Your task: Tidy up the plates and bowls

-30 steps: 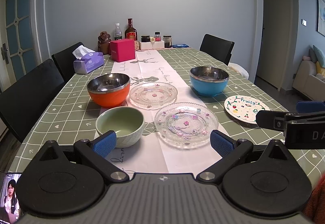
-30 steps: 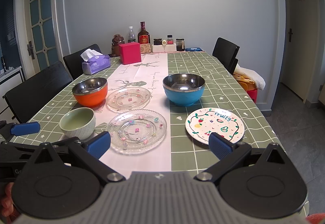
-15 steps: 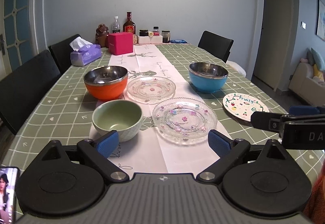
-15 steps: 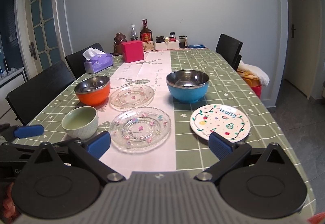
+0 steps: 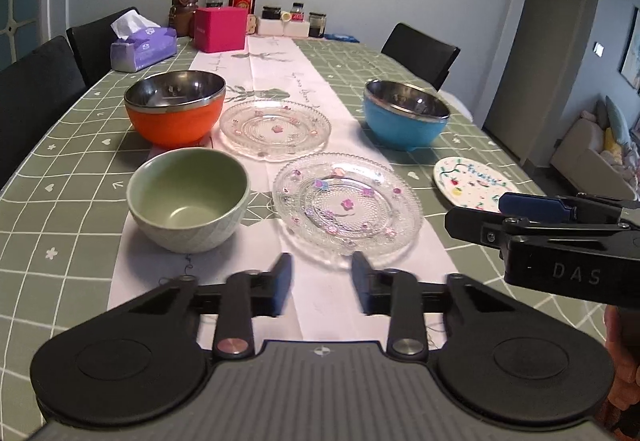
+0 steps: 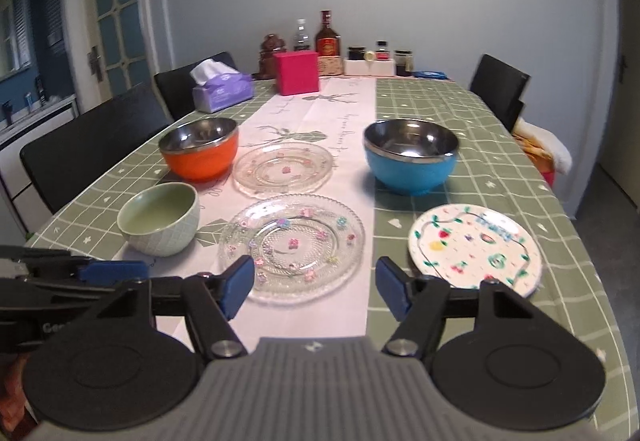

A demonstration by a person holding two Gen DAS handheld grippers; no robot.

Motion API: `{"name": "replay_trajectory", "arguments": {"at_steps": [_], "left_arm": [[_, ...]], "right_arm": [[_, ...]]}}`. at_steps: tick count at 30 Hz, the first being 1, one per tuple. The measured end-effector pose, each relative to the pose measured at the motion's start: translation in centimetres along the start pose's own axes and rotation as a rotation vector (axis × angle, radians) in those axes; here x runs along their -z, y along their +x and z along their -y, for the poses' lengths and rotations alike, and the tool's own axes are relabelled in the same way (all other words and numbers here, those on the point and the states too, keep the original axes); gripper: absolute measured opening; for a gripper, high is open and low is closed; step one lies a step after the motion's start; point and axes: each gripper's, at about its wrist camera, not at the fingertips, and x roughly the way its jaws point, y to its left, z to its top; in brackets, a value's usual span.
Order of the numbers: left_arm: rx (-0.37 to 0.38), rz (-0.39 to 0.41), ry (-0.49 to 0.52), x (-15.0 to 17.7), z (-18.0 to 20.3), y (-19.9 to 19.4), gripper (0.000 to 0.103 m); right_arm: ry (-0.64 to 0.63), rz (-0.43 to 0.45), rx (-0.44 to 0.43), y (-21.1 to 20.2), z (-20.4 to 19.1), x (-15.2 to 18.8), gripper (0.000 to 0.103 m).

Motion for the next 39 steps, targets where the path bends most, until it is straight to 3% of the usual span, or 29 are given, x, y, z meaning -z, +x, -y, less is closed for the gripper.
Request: {"name": "replay_trajectory", "arguments": {"at_steps": [3,7,10,14,19,26,33,39], "left_arm": [[0.014,-0.005,0.005,-0.4,-0.2,1.7,0.030],[-0.030,-0.014,0.004,-0.9,-0.3,3.3,0.030],[-0.037,-0.020,-0.041,-1.3,-0.9,4.3,0.030],[-0.059,-0.027,-0.116,-1.6,-1.8,5.1,0.036],[-0.049,-0.036,-0.163,-1.9,-2.2,6.0,0.038],[-0.021,-0.055,-0.186,-1.8,-2.2,7.1,0.038],[-0.004,-0.053,-0.174,-1.8,-2.0,7.3,0.031],[-0.006,-0.063,-0.167,-1.6,-1.9,7.0,0.029]], "right_arm": [[0.008,-0.029,0.012,2.1,0.8,-0.6,0.059],[0.021,-0.022,-0.011,4.9,2.2,-0.8,0.057],[0.098,-0.091,-0.043,7.0,3.4,-1.1,0.051],[0.264,-0.153,-0.090,8.9,5.1,-1.6,0.051],[0.319,-0.167,-0.086,10.2,5.7,-1.9,0.034],[0.343,-0.188,-0.093,11.0,6.1,-1.5,0.030],[0.367,-0.197,-0.096,11.2,6.6,-1.1,0.013],[0.386,-0.210,-0.094,10.6,6.6,-0.9,0.010]]}}
